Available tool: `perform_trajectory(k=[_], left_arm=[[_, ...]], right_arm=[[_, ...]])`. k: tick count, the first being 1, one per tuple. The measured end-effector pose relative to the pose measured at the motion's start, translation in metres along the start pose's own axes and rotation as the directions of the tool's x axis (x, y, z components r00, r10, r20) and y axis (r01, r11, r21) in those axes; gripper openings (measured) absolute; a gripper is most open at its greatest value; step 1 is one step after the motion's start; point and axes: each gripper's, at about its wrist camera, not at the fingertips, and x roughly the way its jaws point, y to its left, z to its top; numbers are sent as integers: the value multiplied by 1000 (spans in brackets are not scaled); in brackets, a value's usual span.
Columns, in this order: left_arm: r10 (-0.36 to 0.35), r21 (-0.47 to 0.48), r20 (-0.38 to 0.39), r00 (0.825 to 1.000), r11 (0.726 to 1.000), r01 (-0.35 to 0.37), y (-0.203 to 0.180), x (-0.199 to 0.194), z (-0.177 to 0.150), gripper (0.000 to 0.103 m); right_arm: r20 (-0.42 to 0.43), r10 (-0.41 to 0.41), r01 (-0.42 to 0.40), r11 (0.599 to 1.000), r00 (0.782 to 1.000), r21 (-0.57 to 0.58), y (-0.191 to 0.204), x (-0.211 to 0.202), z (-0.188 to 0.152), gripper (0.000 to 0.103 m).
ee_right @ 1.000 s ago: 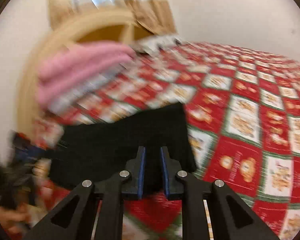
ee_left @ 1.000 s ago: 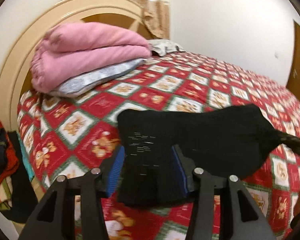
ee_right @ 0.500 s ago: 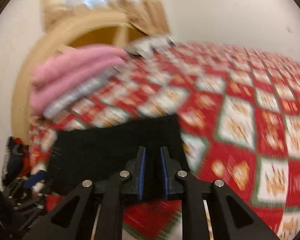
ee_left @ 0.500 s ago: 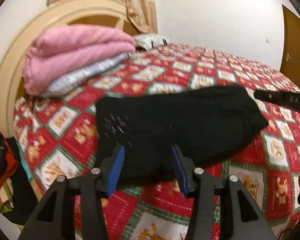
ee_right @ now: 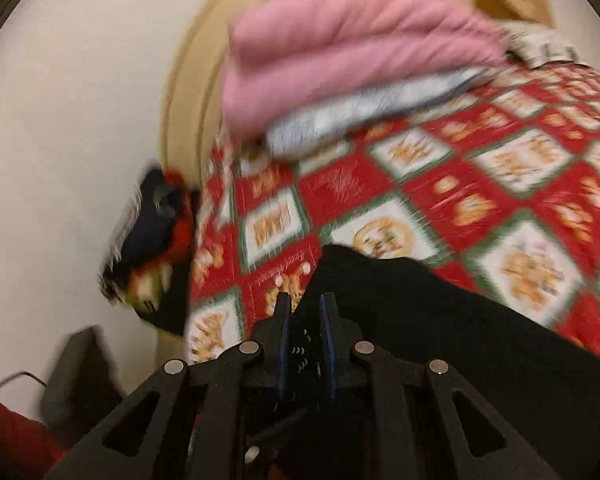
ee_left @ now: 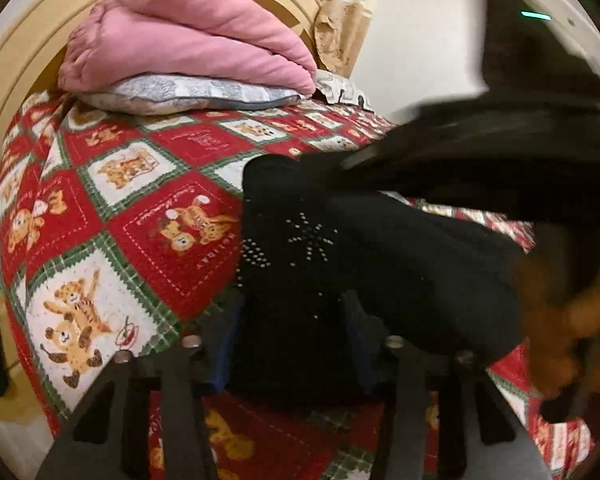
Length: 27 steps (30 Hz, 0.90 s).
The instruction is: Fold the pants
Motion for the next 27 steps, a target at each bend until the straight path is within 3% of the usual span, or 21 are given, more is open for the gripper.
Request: perform_trajectory(k=[3, 5, 7, 8, 10, 12, 14, 15, 16, 19, 21, 23, 26, 27], left_arm=[[33, -24, 15, 999, 999, -33, -4, 0, -6, 32], [62, -47, 11, 998, 997, -61, -8, -1, -6, 32], [94, -50, 2, 996, 994, -93, -11, -1, -5, 32], [114, -28, 0, 993, 993, -114, -15, 0, -5, 32], [154, 14, -5, 988, 988, -154, -19, -4, -7, 37], [167, 10, -19, 986, 986, -167, -17, -9, -8, 38], [171, -2, -49, 984, 985, -171, -14, -14, -7, 43], [178, 2, -61, 982, 984, -178, -12, -16, -8, 51], [186, 5, -67, 980, 982, -186, -10, -18, -6, 55], [219, 36, -43, 975, 975, -218, -11, -28, 3, 53], [230, 64, -24, 973, 972, -228, -20, -35, 8, 53], [216, 87, -1, 976, 973, -215, -31, -39, 13, 53], [182, 121, 20, 983, 976, -183, -47, -39, 17, 57], [169, 139, 27, 985, 975, -171, -55, -37, 16, 66]], right_arm=[[-107, -56, 57, 998, 993, 6, -3, 54, 6, 14], [-93, 7, 4, 993, 996, 116, -18, 66, 13, 3], [-74, 97, -77, 969, 993, 236, -37, 72, 12, 0], [-50, 145, -126, 952, 988, 278, -45, 71, 9, 0], [-22, 161, -149, 950, 987, 274, -46, 67, 5, 0], [-18, 115, -107, 963, 993, 247, -37, 64, 5, 0], [-2, 80, -77, 971, 997, 227, -29, 59, 4, 1], [9, 78, -78, 970, 997, 229, -28, 54, 3, 3], [49, 93, -102, 962, 994, 255, -29, 40, -1, 4], [191, 129, -182, 938, 973, 295, -39, -1, -9, 5], [245, 75, -152, 939, 967, 310, -45, -37, -24, 5], [251, -43, -42, 946, 967, 322, -49, -71, -43, 5], [241, -271, 173, 916, 932, 362, -54, -115, -80, 5], [230, -340, 238, 894, 912, 381, -55, -127, -92, 5]])
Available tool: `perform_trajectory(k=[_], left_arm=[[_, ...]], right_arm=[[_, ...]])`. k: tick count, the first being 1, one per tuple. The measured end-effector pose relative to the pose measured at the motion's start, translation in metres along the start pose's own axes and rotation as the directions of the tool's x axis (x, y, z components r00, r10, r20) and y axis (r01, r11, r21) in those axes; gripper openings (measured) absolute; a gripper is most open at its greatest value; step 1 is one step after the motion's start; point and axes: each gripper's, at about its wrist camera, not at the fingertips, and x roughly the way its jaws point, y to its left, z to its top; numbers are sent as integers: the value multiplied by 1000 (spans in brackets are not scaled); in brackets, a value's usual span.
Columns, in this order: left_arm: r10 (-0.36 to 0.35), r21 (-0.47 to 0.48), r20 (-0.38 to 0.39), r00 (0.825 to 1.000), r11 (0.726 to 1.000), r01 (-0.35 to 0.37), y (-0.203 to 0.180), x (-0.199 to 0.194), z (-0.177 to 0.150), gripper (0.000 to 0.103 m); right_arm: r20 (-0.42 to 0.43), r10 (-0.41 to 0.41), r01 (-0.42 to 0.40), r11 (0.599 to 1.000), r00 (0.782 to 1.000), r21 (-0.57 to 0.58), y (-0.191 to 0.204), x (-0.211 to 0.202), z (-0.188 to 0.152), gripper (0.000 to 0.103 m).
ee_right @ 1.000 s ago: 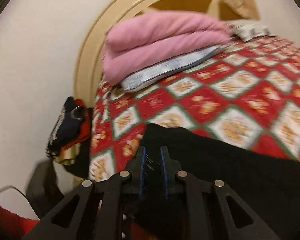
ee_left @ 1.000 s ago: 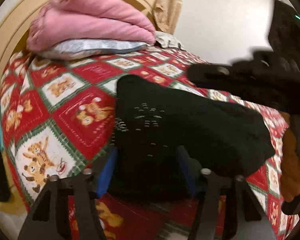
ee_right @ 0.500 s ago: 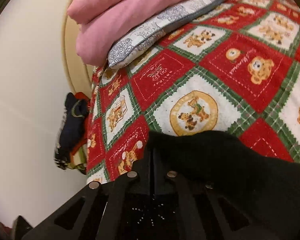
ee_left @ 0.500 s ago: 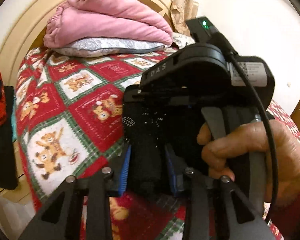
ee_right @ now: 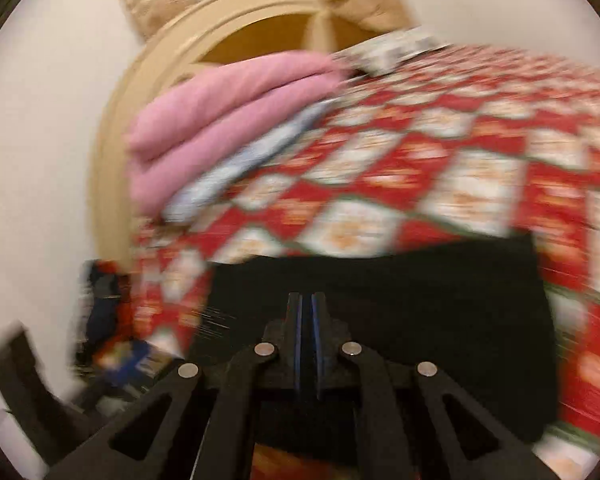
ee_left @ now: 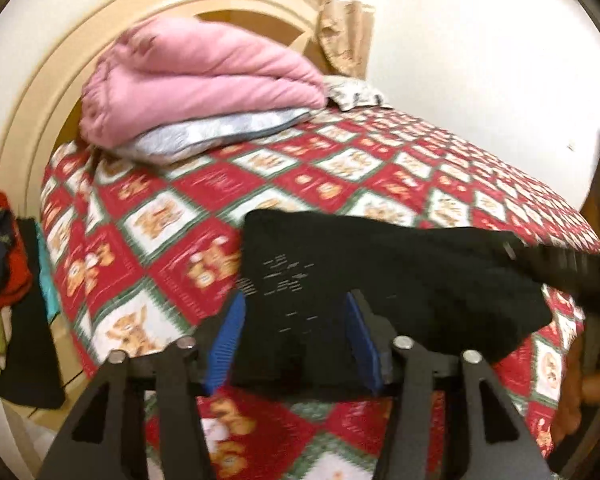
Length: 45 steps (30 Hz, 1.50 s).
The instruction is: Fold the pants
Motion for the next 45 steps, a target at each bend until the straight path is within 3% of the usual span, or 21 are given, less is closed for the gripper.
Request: perform_trajectory(k=[1, 3, 5, 7, 10, 14, 18, 24, 28, 30, 31, 33, 35, 41, 43, 45], left_arm=[[-10, 13, 2, 1000, 1000, 10, -3, 4, 1, 74], [-29, 60, -21, 999, 998, 30, -16, 17, -4, 78], [-3, 95, -87, 996, 995, 12, -20, 35, -10, 79], [19, 110, -136, 990, 994, -4, -22, 42, -19, 79], [29, 144, -122, 992, 989, -11, -22, 28, -24, 79], [38, 135, -118, 992, 991, -22, -16, 14, -26, 79], [33, 121, -175, 984, 993, -12, -13, 14, -30, 79], [-14, 174, -184, 983, 984, 47, -28, 2, -37, 79], [-78, 123, -248, 966, 986, 111, -28, 1, -41, 79], [-77, 124, -256, 964, 986, 112, -29, -1, -44, 79], [-67, 135, -256, 964, 985, 104, -30, -3, -46, 79], [-58, 149, -262, 963, 984, 99, -32, -6, -50, 79], [-62, 152, -271, 961, 983, 106, -33, -10, -54, 79], [-100, 139, -283, 954, 980, 145, -33, -27, -61, 79], [-152, 103, -314, 937, 976, 193, -34, -31, -63, 79], [-220, 55, -352, 910, 965, 255, -36, -34, -66, 79]], right_arm=[[16, -80, 80, 997, 997, 1, -9, -14, -12, 5], [20, -170, 170, 985, 985, 0, -25, -29, -32, 5], [-31, -220, 220, 975, 975, -1, -42, -27, -52, 5], [-15, -174, 174, 984, 985, 44, -54, -32, -62, 5], [-34, -146, 149, 982, 989, 118, -60, -35, -63, 5], [-11, -98, 99, 976, 995, 193, -50, -44, -64, 5], [2, -75, 73, 976, 997, 203, -36, -55, -75, 6], [7, -185, 184, 978, 983, 100, -13, -70, -88, 6], [25, -266, 265, 963, 964, 47, -3, -81, -92, 6], [25, -268, 266, 962, 963, 59, -4, -86, -95, 6], [14, -251, 249, 965, 968, 82, -7, -86, -97, 8], [0, -245, 243, 963, 970, 112, -11, -87, -100, 23], [1, -237, 235, 963, 971, 133, -13, -90, -105, 50], [35, -260, 255, 960, 965, 120, 1, -110, -113, 52], [42, -289, 284, 954, 956, 98, 7, -116, -114, 52], [50, -323, 319, 945, 945, 78, 14, -124, -115, 52]])
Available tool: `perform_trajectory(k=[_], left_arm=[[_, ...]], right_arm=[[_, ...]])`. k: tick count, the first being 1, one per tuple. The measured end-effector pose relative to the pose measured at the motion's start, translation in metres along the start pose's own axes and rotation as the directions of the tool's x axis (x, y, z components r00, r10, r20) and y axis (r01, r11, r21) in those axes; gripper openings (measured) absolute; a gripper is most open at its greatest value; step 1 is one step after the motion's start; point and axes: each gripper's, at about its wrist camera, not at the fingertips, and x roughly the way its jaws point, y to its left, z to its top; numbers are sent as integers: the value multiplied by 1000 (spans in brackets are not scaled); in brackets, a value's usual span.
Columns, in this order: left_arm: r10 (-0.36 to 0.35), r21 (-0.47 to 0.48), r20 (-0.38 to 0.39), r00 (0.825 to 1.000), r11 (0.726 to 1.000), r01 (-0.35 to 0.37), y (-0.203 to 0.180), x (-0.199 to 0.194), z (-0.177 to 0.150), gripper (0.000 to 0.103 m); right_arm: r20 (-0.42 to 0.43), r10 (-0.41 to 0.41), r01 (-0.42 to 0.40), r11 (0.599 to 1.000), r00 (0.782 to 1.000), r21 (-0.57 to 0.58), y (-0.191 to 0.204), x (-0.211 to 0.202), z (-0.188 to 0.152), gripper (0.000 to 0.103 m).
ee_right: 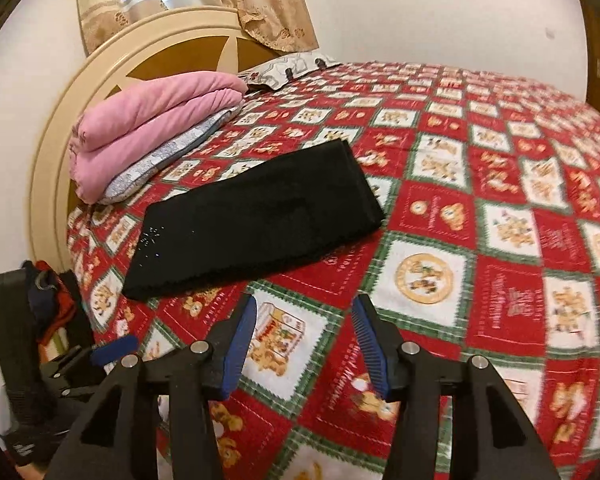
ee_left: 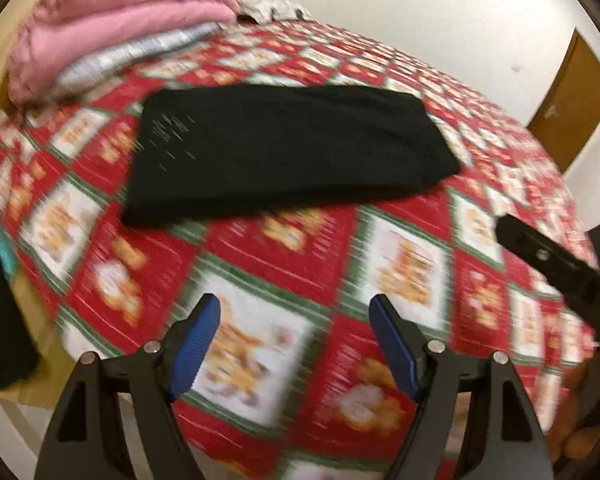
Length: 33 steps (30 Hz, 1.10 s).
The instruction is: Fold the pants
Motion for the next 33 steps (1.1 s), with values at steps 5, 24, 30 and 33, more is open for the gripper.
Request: perform_trajectory(k=[5, 24, 30, 33], left_arm=[[-92, -7, -36, 995, 996, 92, -14, -9, -10, 79], [187, 97, 433, 882, 963, -251, -21, -116, 1, 96], [200, 84, 423, 884, 963, -258, -19, -118, 0, 96], [221, 71, 420, 880, 959, -275, -16, -118, 0, 97]], right_arm=[[25, -44, 45, 999, 999, -30, 4, -24, -5, 52], [304, -41, 56, 998, 952, -41, 36, -124, -16, 60], [342, -19, 36, 998, 939, -43, 40, -136, -16, 64], [351, -7, 25, 999, 936, -45, 40, -136, -19, 65]])
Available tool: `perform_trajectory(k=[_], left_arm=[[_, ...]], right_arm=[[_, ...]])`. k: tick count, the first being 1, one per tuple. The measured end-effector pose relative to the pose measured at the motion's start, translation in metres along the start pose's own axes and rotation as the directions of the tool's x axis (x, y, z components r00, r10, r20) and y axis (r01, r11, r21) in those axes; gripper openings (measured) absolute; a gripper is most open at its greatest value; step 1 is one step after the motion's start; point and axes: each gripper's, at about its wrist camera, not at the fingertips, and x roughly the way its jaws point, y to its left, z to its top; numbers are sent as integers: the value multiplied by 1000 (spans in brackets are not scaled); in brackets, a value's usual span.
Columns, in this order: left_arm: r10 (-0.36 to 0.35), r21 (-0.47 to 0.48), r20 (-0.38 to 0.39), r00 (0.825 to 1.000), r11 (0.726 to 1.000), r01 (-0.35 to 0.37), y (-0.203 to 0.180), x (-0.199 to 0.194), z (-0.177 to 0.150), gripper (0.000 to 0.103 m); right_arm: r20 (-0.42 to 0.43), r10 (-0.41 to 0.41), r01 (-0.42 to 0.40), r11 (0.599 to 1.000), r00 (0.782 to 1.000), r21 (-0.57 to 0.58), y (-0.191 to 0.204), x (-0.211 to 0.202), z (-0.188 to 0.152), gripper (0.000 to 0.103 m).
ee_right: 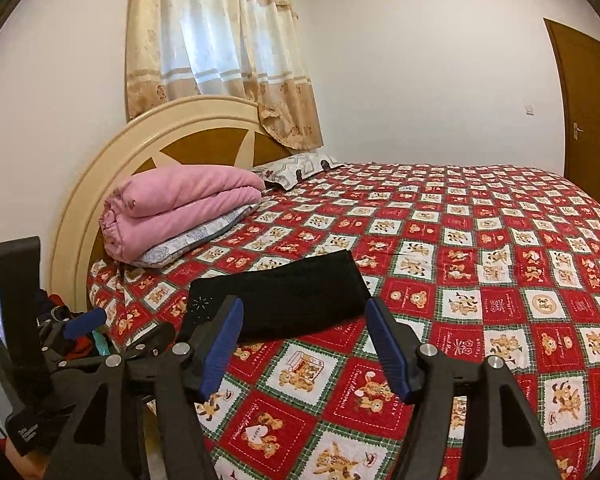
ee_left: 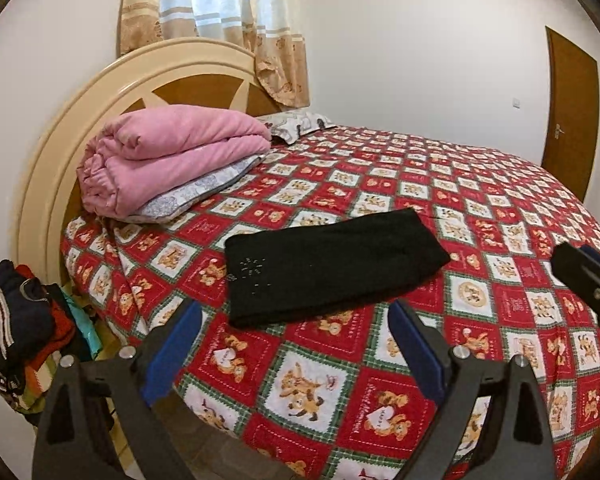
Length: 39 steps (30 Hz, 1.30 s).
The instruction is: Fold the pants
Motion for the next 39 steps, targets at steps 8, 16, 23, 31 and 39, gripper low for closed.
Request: perform_trajectory(k=[8, 16, 23, 31, 39], left_arm=[[40, -16, 47, 998, 999, -40, 13, -11, 6, 102], [60, -14, 95, 994, 998, -59, 18, -25, 14, 103], [44, -27, 99, 994, 999, -42, 16, -33, 14, 103], [39, -28, 69, 997, 999, -37, 14, -30, 13, 103], [46, -18, 67, 997, 999, -45, 12, -30, 13, 103]], right_arm=[[21, 25, -25, 1000, 999, 18, 3, -4, -4, 66], [50, 33, -33, 999, 998, 10, 9, -15, -3, 67], [81, 26, -27, 1000, 996, 9, 11, -28, 0, 69], [79, 21, -21, 1000, 997, 3, 12, -31, -2, 73], [61, 26, -27, 1000, 998, 15, 11, -27, -4, 73]])
